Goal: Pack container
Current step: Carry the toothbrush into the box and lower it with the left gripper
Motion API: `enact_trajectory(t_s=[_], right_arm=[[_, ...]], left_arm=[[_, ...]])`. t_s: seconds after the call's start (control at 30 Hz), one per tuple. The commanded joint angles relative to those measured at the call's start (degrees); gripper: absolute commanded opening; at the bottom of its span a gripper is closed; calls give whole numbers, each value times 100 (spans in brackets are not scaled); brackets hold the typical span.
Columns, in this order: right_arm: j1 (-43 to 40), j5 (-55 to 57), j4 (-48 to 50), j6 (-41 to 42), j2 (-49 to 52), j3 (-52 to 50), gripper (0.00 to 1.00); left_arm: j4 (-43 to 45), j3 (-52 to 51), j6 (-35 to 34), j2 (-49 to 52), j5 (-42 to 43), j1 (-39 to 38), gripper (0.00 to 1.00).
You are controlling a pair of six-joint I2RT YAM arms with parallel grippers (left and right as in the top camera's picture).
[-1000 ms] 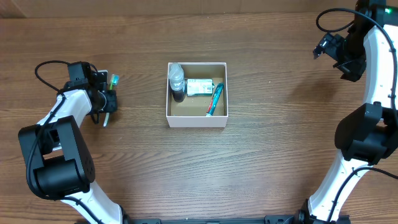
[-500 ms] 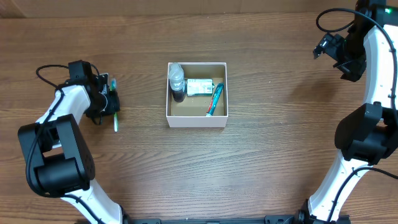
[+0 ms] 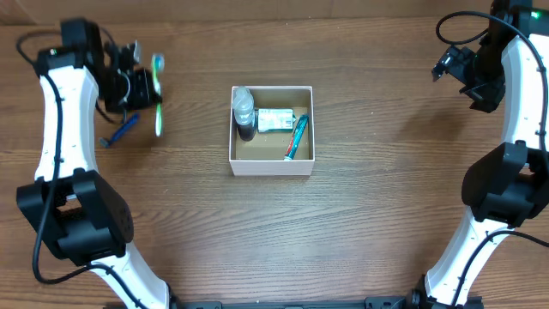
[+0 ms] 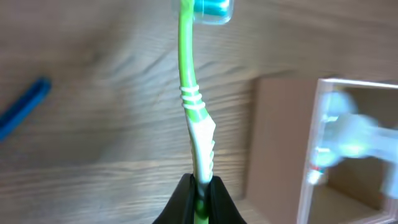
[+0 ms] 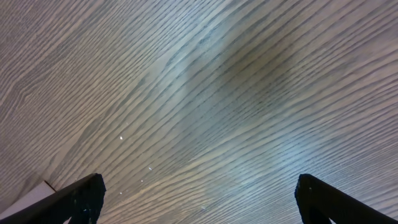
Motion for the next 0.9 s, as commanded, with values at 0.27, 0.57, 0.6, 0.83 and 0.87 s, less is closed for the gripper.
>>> enact_trajectory(t_s=[0.27, 0.57, 0.6, 0.83, 0.87], right_arm=[[15, -33, 20, 48, -229, 122, 100], [15, -33, 20, 48, -229, 122, 100], [15, -33, 20, 48, -229, 122, 100], [15, -33, 20, 46, -229, 122, 100], [15, -33, 20, 48, -229, 122, 100]], left_arm=[[-341, 1023, 1191, -1036, -162, -1746, 4], [-761, 669, 2608, -1056, -960, -3067, 8], [-686, 479, 2704, -1056, -970, -3117, 8], [-44, -664, 2892, -1056, -846, -3147, 11], [48, -811, 2973, -1056, -822, -3147, 11]])
